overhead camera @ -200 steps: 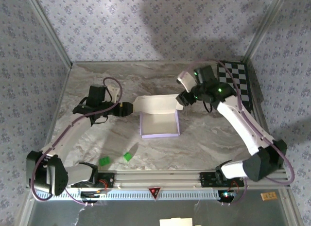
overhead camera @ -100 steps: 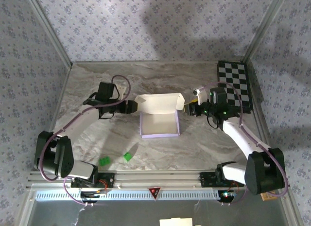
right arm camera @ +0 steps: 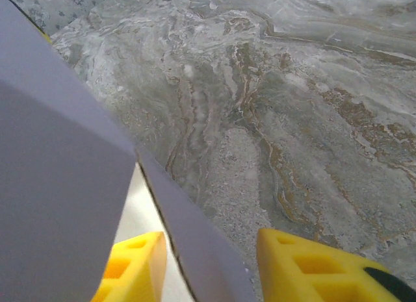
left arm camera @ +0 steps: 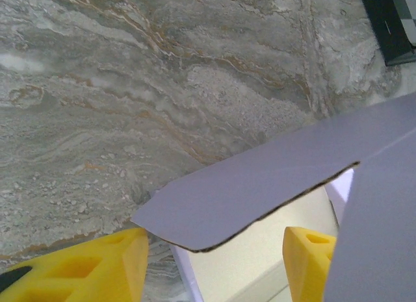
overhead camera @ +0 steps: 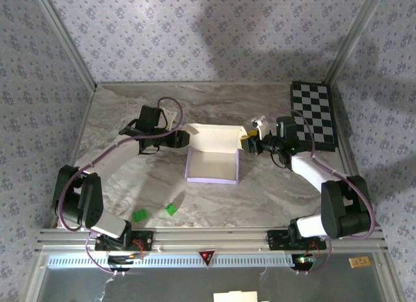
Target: Fold the paper box
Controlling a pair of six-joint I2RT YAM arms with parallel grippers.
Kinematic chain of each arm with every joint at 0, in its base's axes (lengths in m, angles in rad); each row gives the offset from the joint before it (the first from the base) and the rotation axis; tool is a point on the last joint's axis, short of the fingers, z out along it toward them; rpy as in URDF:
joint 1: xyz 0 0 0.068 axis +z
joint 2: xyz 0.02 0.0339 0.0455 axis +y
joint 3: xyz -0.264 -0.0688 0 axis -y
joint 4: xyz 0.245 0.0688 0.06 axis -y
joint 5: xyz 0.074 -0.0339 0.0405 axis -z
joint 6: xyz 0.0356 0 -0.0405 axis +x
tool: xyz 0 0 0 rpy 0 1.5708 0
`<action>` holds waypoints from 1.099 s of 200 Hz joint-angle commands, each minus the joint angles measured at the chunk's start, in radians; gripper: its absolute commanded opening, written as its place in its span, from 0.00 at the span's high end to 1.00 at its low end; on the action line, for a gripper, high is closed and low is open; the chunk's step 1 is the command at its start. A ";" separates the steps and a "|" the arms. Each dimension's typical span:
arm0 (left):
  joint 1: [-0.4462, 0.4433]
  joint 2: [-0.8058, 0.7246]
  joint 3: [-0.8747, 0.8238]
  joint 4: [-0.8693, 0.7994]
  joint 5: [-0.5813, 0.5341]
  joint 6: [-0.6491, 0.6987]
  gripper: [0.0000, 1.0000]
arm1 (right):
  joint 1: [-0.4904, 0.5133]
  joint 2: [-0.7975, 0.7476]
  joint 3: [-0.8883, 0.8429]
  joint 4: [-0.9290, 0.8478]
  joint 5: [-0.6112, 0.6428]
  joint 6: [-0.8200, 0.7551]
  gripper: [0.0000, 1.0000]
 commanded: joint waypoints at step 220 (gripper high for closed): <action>-0.063 0.019 0.019 0.071 -0.085 0.195 0.70 | 0.039 0.017 0.091 -0.112 0.093 -0.110 0.98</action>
